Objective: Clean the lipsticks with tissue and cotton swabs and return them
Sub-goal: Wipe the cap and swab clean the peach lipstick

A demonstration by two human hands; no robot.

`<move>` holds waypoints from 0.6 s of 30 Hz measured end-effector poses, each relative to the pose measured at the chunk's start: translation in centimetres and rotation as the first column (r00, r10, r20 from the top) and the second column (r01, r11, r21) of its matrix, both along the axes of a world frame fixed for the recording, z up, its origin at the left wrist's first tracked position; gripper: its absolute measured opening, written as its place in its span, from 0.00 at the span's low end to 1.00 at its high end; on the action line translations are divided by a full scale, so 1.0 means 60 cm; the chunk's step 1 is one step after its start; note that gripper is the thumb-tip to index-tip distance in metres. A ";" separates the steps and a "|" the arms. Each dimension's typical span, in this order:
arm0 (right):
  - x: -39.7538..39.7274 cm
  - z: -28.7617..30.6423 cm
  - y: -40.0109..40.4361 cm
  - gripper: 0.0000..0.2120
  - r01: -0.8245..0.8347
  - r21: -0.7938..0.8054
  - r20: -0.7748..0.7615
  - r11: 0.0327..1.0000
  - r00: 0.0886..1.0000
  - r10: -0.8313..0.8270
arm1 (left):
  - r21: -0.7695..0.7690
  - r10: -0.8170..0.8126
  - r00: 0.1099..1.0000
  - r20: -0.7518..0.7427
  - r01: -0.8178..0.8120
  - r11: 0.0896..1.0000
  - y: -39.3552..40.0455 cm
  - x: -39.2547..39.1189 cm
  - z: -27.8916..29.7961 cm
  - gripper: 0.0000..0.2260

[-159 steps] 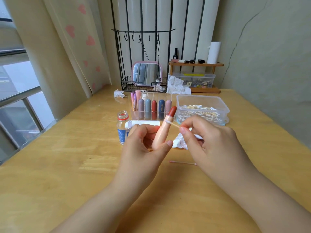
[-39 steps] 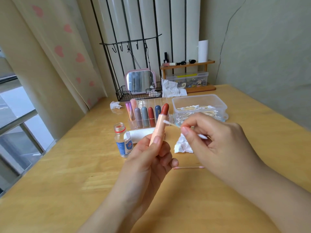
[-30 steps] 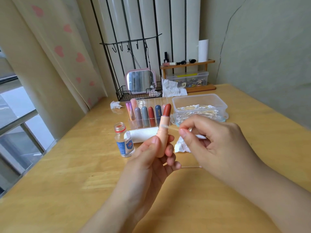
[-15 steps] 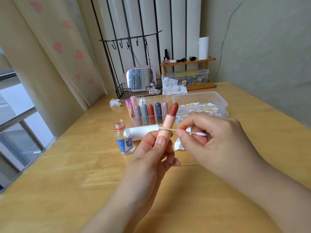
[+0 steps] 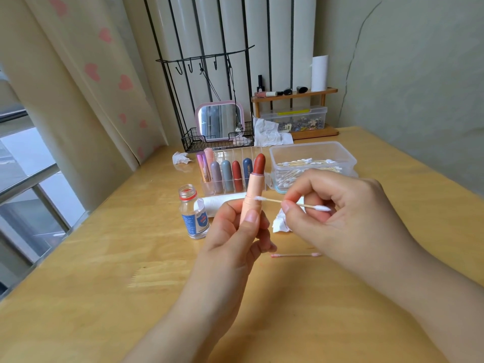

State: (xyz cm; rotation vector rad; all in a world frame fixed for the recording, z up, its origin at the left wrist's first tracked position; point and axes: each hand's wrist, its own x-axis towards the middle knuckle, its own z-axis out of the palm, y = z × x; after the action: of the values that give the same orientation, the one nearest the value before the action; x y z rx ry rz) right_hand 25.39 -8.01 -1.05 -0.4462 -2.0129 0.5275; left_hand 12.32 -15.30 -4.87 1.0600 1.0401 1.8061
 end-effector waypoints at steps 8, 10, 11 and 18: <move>-0.007 -0.002 -0.011 0.08 -0.004 0.119 -0.012 0.993 1.000 0.005 | 0.003 0.099 0.985 -0.142 -0.100 0.995 -0.001 0.010 -0.001 0.15; -0.006 -0.001 -0.011 0.08 -0.005 0.117 -0.017 0.993 1.000 0.007 | 0.006 0.125 0.981 -0.152 -0.125 0.992 -0.003 0.011 0.001 0.16; -0.006 -0.002 -0.011 0.08 -0.007 0.119 -0.017 0.993 1.000 0.009 | 0.009 0.135 0.979 -0.155 -0.135 0.991 -0.003 0.011 0.001 0.16; -0.003 -0.003 -0.012 0.07 -0.017 0.003 -0.057 1.000 0.998 0.017 | 0.031 0.198 0.967 -0.163 -0.195 0.980 -0.002 0.005 0.000 0.14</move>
State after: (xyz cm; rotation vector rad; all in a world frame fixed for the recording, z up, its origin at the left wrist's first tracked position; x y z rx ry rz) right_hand 25.21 -8.71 -1.23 -0.4088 -1.9639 0.5421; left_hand 12.62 -15.43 -4.87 1.1666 1.2720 1.9093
